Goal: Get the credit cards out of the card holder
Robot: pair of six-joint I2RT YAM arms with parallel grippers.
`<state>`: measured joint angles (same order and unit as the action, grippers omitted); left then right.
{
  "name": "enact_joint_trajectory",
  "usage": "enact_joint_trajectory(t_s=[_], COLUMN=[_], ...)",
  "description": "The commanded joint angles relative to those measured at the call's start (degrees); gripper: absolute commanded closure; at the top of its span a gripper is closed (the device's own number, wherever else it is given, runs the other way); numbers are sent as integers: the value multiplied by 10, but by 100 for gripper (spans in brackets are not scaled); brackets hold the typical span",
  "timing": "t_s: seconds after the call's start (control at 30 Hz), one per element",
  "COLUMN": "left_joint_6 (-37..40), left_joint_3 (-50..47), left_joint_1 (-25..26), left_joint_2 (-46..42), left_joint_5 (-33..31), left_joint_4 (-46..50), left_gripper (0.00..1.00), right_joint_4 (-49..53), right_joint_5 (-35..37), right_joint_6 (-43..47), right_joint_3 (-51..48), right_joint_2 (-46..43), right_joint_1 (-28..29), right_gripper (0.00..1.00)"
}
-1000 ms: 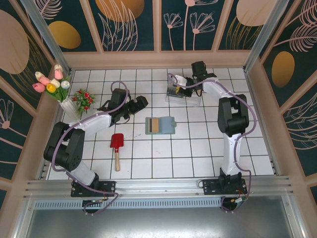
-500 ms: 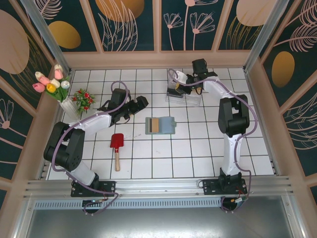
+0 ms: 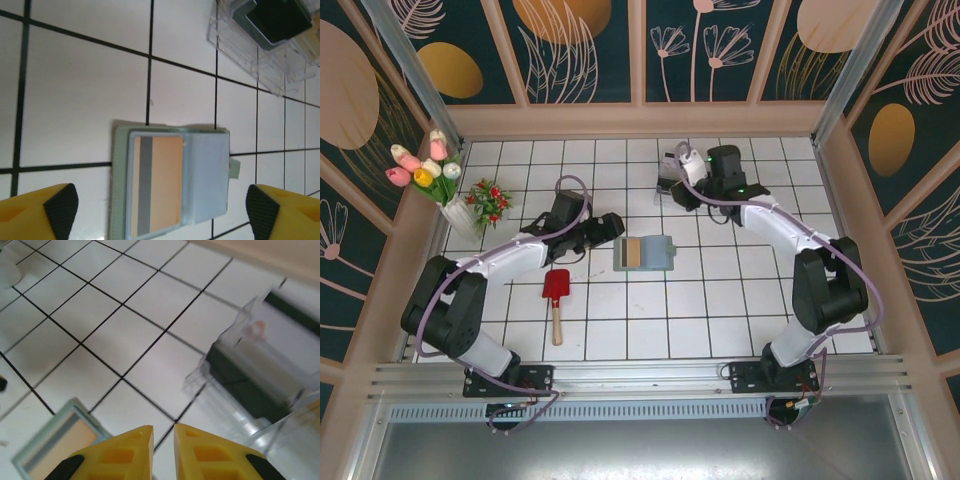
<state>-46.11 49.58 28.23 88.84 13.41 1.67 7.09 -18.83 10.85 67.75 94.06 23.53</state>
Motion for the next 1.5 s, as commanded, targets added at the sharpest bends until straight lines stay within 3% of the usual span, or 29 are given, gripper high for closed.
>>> enact_joint_trajectory(t_s=[0.0, 0.17, 0.33, 0.5, 0.63, 0.8, 0.97, 1.13, 1.47], left_joint_6=[9, 8, -6, -33, -35, -39, -37, -34, -27], left_joint_3=[-7, -10, -26, -47, -43, -26, -7, 6, 28], left_joint_1=[16, 23, 25, 27, 27, 30, 32, 32, 32], left_joint_2=[-14, -12, -17, -15, -4, 20, 42, 65, 107], left_joint_5=[-9, -19, -6, 12, 8, 17, 23, 27, 18], left_joint_4=[24, 34, 19, -13, -11, -14, -16, -15, -11], left_gripper=[15, 18, 16, 19, 31, 56, 69, 78, 85], right_joint_4=[19, -1, -34, -98, -109, -93, -88, -91, -98], right_joint_5=[62, 4, 27, -9, -18, -14, -4, -7, -11], right_joint_6=[-157, -302, -432, -511, -542, -554, -555, -555, -556], right_joint_3=[-22, -53, -92, -123, -125, -120, -121, -115, -113], right_joint_2=[-15, -2, 16, 53, 71, 86, 95, 104, 121], right_joint_1=[33, 62, 105, 133, 146, 151, 150, 146, 138], right_gripper=[80, 79, 75, 69, 69, 77, 79, 80, 82])
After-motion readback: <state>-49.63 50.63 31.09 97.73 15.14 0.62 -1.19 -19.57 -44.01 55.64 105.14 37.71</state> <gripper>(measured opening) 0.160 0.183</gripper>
